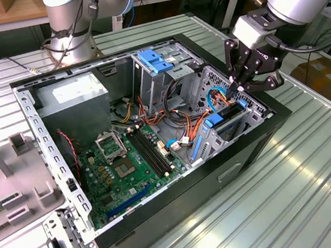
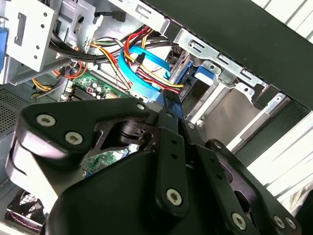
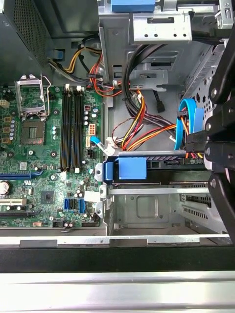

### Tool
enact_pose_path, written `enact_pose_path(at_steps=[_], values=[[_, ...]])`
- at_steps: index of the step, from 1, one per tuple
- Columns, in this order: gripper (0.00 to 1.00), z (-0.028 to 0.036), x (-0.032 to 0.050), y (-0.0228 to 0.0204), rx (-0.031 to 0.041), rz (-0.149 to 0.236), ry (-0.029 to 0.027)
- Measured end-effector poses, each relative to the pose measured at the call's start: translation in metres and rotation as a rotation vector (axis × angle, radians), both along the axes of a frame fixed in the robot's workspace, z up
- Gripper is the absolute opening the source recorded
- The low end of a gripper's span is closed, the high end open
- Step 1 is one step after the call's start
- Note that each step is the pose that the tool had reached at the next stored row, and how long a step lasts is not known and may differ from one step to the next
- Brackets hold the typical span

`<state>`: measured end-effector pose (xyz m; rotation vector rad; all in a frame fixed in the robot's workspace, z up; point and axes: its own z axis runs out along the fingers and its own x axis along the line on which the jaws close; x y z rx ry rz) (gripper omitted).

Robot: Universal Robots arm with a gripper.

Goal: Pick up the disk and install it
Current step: 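Insert the second disk wire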

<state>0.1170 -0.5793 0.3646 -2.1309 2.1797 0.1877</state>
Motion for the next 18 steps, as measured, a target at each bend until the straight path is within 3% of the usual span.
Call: enact_pose_path(at_steps=[1,5,10,15,18], values=[[0.11,-0.0001,0.0,0.0,0.0,0.0,0.0],[0.3,-0.0004,0.0,-0.0001,0.0,0.0,0.0],[0.3,-0.0072,0.0,-0.0001,0.0001,0.0,0.0],[0.3,-0.0074,0.0,-0.0001,-0.0001,0.0,0.0],[0.22,-0.0076,0.0,-0.0001,-0.0001,0.0,0.0]])
